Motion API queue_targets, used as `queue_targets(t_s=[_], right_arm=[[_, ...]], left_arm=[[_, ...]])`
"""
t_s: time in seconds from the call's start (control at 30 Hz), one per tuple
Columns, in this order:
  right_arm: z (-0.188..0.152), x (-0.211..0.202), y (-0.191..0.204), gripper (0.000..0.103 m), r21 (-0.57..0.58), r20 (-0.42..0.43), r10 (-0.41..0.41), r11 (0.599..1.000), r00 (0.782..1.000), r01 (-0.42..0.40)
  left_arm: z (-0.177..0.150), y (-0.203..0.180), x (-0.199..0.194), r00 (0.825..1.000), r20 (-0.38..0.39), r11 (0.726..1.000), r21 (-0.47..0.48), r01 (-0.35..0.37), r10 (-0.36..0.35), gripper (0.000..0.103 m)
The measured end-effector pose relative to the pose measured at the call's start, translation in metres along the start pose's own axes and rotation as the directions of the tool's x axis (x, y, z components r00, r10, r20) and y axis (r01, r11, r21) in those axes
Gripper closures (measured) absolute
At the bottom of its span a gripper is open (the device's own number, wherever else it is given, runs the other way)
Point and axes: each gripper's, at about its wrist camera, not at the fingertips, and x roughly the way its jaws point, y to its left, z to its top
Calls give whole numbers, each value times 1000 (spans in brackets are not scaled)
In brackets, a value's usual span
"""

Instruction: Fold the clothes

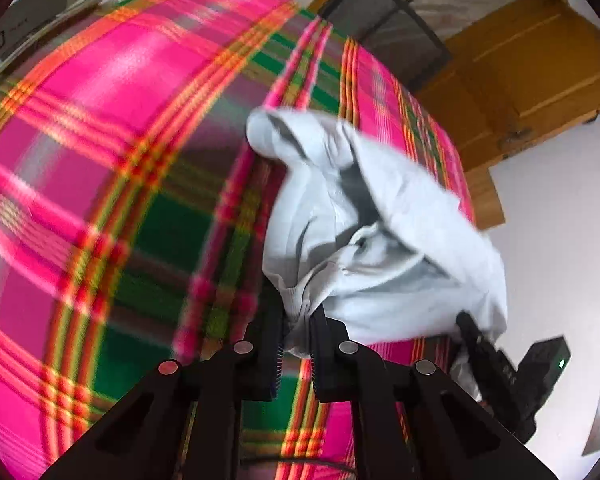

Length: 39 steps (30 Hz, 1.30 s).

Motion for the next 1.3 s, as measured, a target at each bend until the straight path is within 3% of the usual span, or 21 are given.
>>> queue_targets(t_s=[0.17, 0.7, 1.3], right_arm=[[2, 5, 19, 100, -33, -12, 31, 999, 999, -32], [-9, 46, 82, 100, -87, -110, 101, 990, 989, -111], [-35, 86, 126, 100, -124, -232, 168, 972, 958, -201]], left_arm=[[24, 5, -13, 998, 61, 1000, 7, -16, 16, 92], [67, 51, -34, 984, 155, 996, -46, -81, 87, 92], [89, 118, -69, 965, 223, 980, -175, -98, 136, 92]])
